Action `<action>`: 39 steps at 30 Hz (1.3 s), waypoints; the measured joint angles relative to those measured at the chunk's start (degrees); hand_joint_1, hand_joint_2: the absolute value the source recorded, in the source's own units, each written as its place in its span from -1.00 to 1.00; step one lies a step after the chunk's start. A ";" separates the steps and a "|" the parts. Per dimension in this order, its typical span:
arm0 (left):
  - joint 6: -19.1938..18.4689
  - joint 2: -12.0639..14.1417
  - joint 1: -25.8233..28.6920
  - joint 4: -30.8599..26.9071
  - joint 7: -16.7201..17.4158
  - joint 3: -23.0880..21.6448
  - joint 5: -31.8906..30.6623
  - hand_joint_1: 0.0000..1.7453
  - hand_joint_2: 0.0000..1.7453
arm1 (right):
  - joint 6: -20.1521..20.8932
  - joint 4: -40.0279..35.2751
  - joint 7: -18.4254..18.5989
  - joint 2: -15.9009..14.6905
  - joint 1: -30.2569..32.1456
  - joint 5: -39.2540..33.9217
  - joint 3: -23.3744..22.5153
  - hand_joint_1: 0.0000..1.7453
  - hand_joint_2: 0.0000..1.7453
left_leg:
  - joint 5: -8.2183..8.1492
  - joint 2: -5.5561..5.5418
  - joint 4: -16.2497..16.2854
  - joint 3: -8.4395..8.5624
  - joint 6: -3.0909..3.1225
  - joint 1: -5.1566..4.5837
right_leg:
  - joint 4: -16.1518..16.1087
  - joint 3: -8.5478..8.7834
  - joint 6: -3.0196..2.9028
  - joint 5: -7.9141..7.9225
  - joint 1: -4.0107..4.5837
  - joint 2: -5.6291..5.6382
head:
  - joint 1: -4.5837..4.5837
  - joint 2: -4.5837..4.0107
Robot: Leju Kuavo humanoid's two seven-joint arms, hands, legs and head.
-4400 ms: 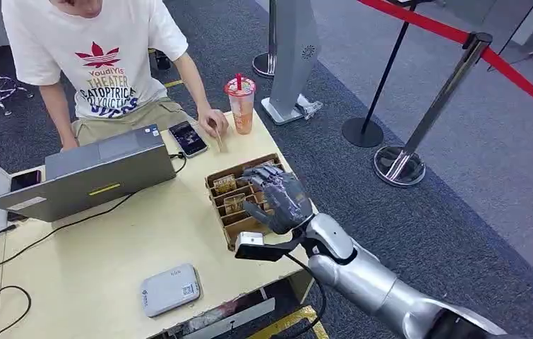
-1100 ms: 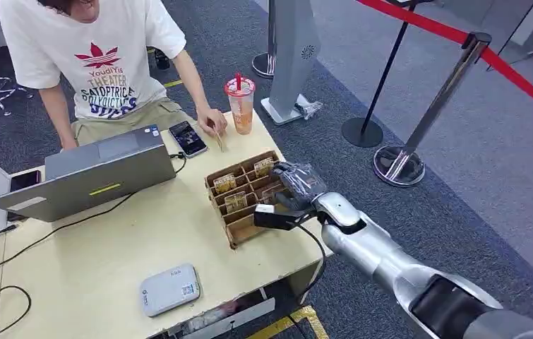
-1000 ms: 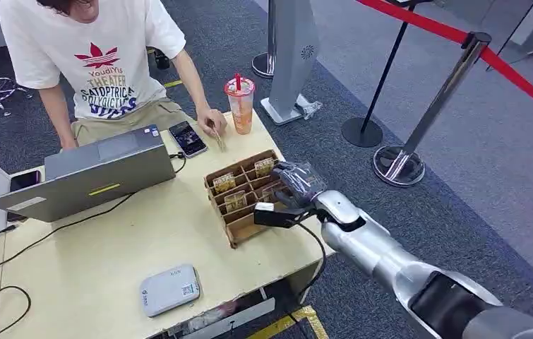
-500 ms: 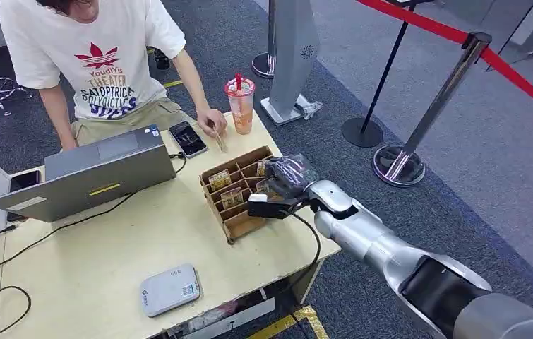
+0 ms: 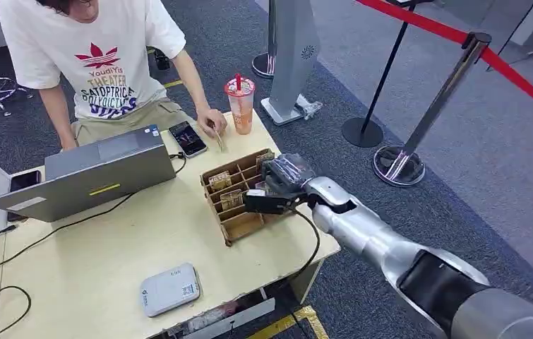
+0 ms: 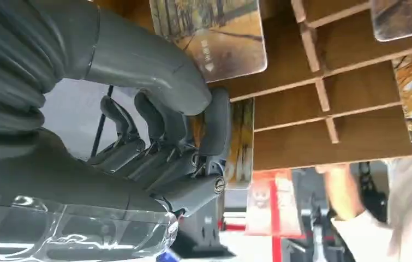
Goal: Pass the card to the sensor for recognition and then transmit it.
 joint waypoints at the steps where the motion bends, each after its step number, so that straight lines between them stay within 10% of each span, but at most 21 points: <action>1: -0.04 0.09 0.05 0.04 0.00 0.00 -0.02 -1.00 -1.00 | 0.35 -0.17 0.00 -0.20 -0.14 -0.28 0.13 0.82 1.00 | 0.00 0.00 0.00 0.00 0.00 0.00 | 0.00 0.00 0.00 0.00 0.00 0.00 | 0.00 0.00; 26: -0.46 0.55 0.51 0.35 0.00 0.00 -0.59 -1.00 -1.00 | 1.81 -4.54 0.22 -2.21 -1.24 -4.04 0.79 0.86 1.00 | 0.00 -0.01 0.01 -0.03 0.00 0.00 | 0.00 0.00 0.00 0.00 0.00 -0.01 | 0.02 0.00; 28: -0.35 0.55 0.51 0.39 0.00 0.00 -0.59 -1.00 -1.00 | 2.10 -4.63 0.22 -2.21 -1.72 -4.06 0.79 0.74 1.00 | 0.00 -0.01 0.01 -0.03 0.00 -0.01 | 0.00 -0.01 0.00 0.00 -0.01 -0.01 | 0.02 0.00; 32: -0.07 0.52 0.50 0.50 0.00 0.00 -0.53 -1.00 -1.00 | 2.71 -4.63 0.22 -2.21 -3.05 -4.06 0.81 -0.50 1.00 | 0.00 -0.01 0.01 -0.03 0.00 -0.01 | 0.00 0.00 0.00 0.00 0.00 -0.01 | 0.00 0.00; 39: -0.07 0.52 0.50 0.57 -0.07 0.00 -0.41 -1.00 -1.00 | 3.10 -4.81 0.20 -2.21 -4.35 -4.00 1.05 -0.50 1.00 | 0.00 -0.02 0.01 -0.03 0.00 0.00 | 0.00 -0.01 0.00 0.00 0.00 -0.01 | 0.00 0.00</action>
